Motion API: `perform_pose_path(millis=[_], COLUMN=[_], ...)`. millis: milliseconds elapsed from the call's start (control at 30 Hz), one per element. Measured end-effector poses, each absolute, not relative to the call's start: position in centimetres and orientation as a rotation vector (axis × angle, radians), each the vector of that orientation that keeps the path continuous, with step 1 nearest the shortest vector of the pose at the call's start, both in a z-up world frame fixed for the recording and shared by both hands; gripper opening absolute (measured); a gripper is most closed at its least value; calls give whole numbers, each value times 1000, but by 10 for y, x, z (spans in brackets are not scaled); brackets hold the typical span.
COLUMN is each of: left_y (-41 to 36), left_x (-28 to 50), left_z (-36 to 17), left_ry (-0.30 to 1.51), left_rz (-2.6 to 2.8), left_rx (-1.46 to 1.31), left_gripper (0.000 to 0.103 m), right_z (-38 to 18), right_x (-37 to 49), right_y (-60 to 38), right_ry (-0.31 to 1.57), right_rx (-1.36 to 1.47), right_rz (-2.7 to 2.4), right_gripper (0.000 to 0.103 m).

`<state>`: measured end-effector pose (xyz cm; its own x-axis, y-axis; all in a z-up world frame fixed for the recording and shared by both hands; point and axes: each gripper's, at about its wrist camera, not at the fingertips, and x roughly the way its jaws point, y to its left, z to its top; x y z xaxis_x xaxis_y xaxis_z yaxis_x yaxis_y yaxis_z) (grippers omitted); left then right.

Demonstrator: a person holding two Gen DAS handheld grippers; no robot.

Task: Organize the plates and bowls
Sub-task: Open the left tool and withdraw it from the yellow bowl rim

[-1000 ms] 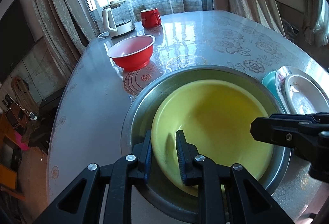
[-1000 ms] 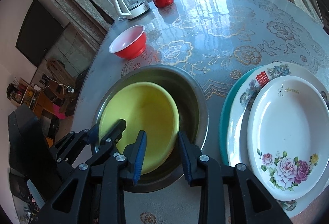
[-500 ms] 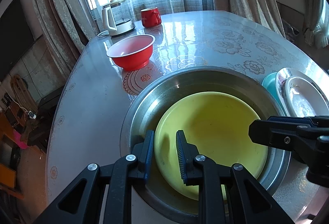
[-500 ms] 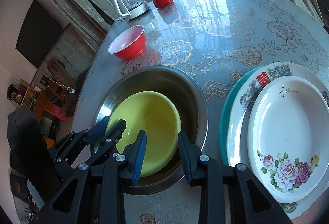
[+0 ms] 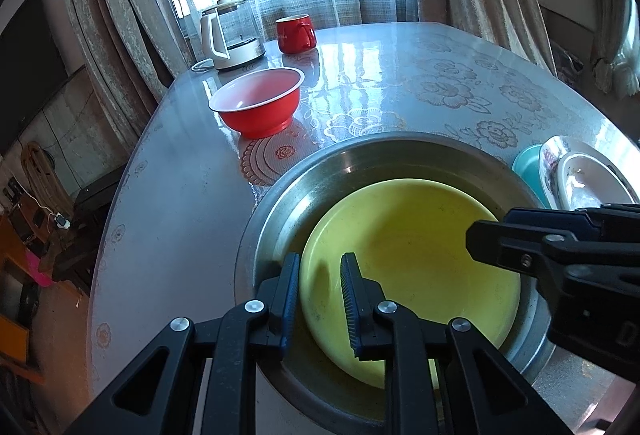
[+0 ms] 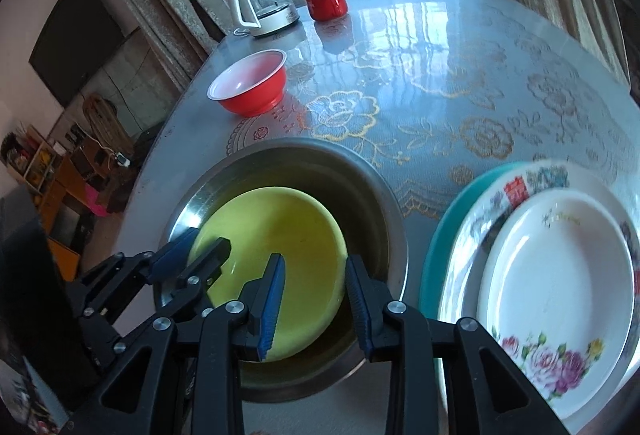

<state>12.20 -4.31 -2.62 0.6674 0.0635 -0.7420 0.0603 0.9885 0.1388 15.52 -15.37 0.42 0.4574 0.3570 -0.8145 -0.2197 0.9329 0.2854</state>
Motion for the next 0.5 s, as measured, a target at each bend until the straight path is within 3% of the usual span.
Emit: perform_pose_path(millis=[233,500], left_y=[-36,-34], left_x=[124,122], left_z=[-22,-11], left_ry=[858,850], left_rz=[-24,-40], left_rx=[84,44], left_gripper=[22,37], right_z=[3,14], right_x=[162,158], right_y=[-157,-170], right_ry=[1049,1020], right_rx=[177,262], right_rz=[346,349], right_gripper=[33,33])
